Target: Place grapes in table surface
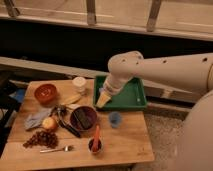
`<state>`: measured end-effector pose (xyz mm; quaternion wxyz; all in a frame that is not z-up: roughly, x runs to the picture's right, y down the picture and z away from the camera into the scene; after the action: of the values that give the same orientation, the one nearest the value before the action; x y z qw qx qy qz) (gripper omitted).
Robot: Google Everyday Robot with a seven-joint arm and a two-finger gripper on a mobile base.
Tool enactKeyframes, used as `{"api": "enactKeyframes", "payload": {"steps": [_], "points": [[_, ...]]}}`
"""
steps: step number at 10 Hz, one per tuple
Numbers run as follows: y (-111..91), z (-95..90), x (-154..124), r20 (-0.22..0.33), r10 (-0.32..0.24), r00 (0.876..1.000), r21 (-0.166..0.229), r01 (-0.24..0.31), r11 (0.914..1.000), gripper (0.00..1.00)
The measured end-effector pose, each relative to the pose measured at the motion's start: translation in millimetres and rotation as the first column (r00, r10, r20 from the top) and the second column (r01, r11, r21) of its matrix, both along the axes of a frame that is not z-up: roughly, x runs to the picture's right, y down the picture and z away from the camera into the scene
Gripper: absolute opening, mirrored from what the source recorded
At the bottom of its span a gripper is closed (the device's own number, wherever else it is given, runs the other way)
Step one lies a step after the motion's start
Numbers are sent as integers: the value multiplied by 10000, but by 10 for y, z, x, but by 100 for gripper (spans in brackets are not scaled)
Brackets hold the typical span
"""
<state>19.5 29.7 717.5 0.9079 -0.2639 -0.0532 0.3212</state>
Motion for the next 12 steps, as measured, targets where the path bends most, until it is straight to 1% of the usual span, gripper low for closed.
{"api": "enactKeyframes", "payload": {"steps": [1, 3, 5, 6, 8, 9, 11, 12], "points": [[5, 0, -5, 27, 36, 10000, -19, -36, 10000, 80], [31, -34, -110, 441, 30, 9990, -80, -26, 10000, 80], [59, -68, -533, 1094, -300, 9935, -173, 321, 9993, 80], [71, -78, -767, 1397, -507, 9889, -213, 542, 9983, 80], [115, -118, -1138, 1948, -859, 9771, -280, 930, 9953, 80], [147, -131, -1283, 2177, -999, 9709, -320, 1094, 9935, 80], [240, -119, -1483, 2324, -1016, 9673, -413, 1142, 9926, 80], [311, -129, -1585, 2489, -1066, 9626, -398, 1202, 9920, 80]]}}
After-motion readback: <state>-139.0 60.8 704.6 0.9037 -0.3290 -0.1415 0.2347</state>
